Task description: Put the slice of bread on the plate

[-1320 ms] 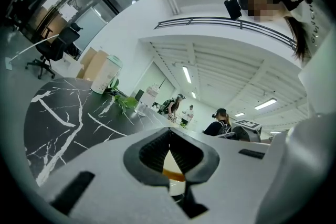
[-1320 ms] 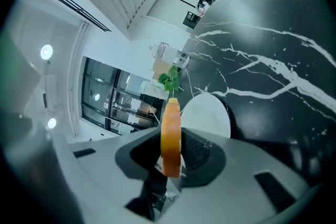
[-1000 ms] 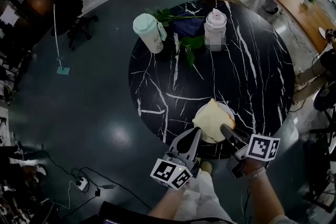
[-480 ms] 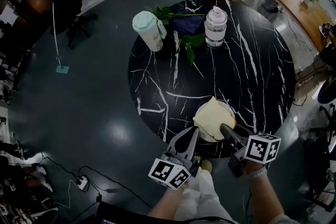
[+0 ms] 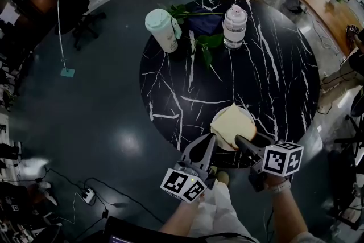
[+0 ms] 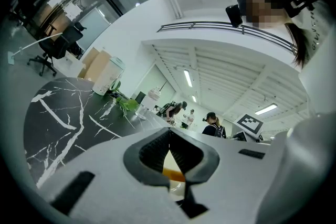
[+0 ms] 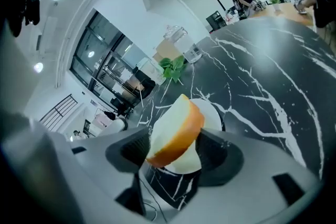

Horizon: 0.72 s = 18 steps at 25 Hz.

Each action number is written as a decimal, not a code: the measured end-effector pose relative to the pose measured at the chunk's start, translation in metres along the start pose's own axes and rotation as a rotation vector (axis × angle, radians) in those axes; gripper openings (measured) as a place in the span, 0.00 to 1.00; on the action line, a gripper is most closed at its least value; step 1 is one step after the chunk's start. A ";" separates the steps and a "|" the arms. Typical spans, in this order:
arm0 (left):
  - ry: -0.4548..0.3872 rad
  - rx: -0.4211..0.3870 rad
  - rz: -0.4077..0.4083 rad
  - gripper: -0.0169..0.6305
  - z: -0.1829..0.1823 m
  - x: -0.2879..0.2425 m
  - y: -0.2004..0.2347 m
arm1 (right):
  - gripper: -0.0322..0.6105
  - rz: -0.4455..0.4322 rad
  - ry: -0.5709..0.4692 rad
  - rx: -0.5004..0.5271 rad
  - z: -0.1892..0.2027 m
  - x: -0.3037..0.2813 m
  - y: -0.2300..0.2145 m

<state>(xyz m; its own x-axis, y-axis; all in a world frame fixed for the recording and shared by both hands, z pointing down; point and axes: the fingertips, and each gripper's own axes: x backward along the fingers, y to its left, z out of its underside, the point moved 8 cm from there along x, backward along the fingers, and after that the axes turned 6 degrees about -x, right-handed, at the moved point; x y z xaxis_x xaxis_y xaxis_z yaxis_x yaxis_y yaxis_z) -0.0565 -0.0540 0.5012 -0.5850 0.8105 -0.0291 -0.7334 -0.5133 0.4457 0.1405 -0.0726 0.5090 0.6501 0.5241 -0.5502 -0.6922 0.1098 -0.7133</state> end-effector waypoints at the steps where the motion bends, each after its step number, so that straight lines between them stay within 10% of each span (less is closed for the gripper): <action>1: 0.000 0.001 -0.002 0.04 0.000 0.000 0.000 | 0.43 0.007 0.007 0.013 0.000 0.001 0.001; 18: -0.019 0.016 0.014 0.04 -0.007 -0.002 -0.004 | 0.53 0.187 0.190 0.372 0.002 0.007 0.003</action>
<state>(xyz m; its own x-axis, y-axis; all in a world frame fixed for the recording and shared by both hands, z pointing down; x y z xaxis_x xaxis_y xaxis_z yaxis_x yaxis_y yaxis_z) -0.0551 -0.0559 0.4933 -0.5885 0.8085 -0.0062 -0.7193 -0.5201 0.4606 0.1427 -0.0664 0.5040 0.5250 0.4037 -0.7492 -0.8462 0.3419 -0.4087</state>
